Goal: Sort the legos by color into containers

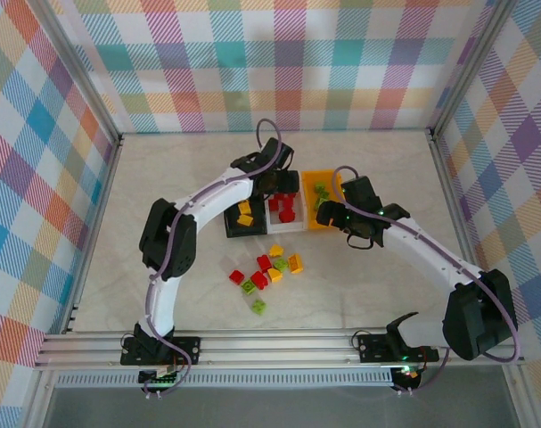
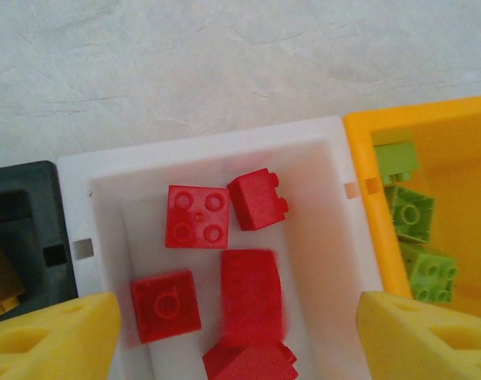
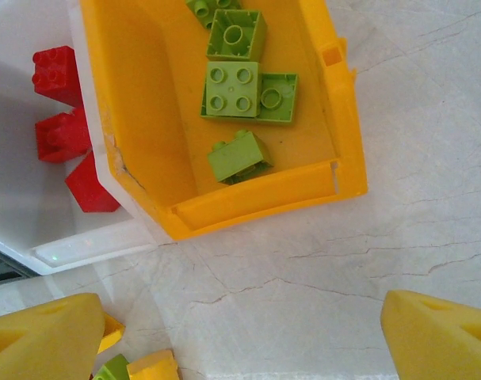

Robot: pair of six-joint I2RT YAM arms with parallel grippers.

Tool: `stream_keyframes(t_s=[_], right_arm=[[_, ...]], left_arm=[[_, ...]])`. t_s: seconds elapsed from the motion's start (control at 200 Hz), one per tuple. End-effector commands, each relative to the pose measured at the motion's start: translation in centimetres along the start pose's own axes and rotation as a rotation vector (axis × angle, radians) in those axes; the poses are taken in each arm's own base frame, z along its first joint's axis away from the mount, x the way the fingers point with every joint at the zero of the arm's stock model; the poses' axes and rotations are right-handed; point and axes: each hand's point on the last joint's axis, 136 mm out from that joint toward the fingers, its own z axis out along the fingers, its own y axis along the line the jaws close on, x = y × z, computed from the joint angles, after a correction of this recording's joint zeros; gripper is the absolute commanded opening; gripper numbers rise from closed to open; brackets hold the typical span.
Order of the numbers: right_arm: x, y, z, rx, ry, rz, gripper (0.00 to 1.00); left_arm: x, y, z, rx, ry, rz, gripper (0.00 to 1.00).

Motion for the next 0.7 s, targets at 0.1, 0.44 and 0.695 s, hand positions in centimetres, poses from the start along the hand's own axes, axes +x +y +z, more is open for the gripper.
stream_keyframes(t_s=[0.1, 0.44, 0.695], right_arm=[[0.2, 0.2, -0.5, -0.018, 0.003, 0.009, 0.90], [1.0, 0.0, 0.0, -0.025, 0.021, 0.012, 0.90], [0.9, -0.2, -0.3, -0.024, 0.012, 0.011, 0.90]], left_arm=[[2.7, -0.7, -8.2, 0.133, -0.025, -0.041, 0.82], [17.9, 9.0, -11.2, -0.027, 0.201, -0.173, 0.85], [22.8, 10.5, -9.7, -0.048, 0.342, -0.140, 0.82]])
